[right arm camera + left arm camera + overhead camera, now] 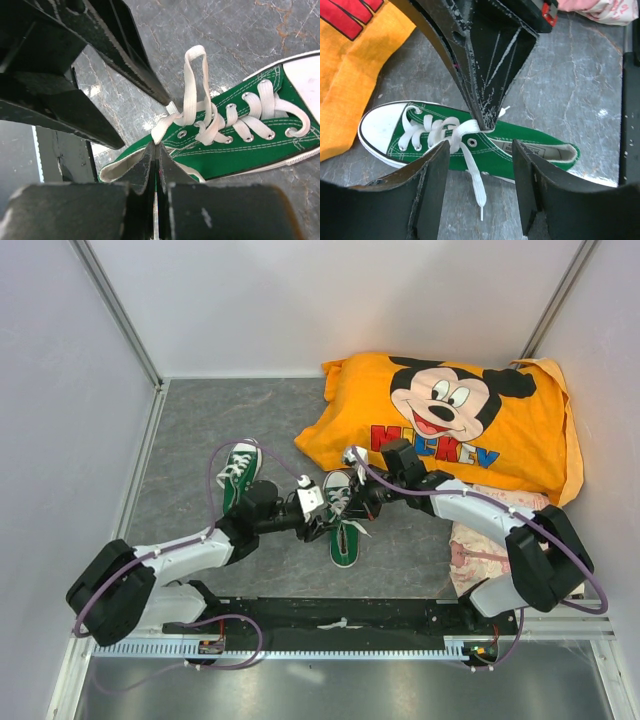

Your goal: Tie the shoes

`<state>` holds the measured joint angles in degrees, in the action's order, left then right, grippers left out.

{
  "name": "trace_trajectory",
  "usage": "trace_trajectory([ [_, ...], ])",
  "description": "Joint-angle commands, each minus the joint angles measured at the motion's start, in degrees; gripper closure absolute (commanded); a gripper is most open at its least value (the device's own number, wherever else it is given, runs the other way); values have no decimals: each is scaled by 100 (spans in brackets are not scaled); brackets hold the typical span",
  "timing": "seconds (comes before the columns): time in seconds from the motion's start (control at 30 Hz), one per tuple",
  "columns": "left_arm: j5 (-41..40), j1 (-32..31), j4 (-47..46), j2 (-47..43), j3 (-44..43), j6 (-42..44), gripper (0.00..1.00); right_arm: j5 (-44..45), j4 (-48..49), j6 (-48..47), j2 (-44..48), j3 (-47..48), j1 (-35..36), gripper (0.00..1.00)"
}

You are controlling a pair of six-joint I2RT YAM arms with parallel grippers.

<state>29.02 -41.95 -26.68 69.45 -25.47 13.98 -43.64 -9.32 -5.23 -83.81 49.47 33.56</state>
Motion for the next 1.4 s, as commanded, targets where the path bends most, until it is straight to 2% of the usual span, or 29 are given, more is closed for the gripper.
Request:
trace_trajectory([
  [0.0, -343, -50, -707, 235, -54, -220, 40, -84, 545, 409, 242, -131, -43, 100],
  [0.1, -528, -50, -821, 376, -72, -281, 41, -92, 607, 471, 269, -175, -51, 100],
  [0.47, -300, -58, -1147, 675, -37, -475, 44, -48, 1222, 1120, 295, -412, -69, 100],
  [0.73, -177, -58, -1261, 816, -54, -695, 57, 118, 1941, 1884, 286, -676, -69, 100],
  [1.07, -449, -58, -1559, 886, 86, -1169, 51, 145, 2663, 2851, 269, -1045, -121, 100],
  [1.37, -449, -58, -1955, 1009, 324, -1292, 56, 4, 3437, 3643, 181, -1361, -280, 100],
])
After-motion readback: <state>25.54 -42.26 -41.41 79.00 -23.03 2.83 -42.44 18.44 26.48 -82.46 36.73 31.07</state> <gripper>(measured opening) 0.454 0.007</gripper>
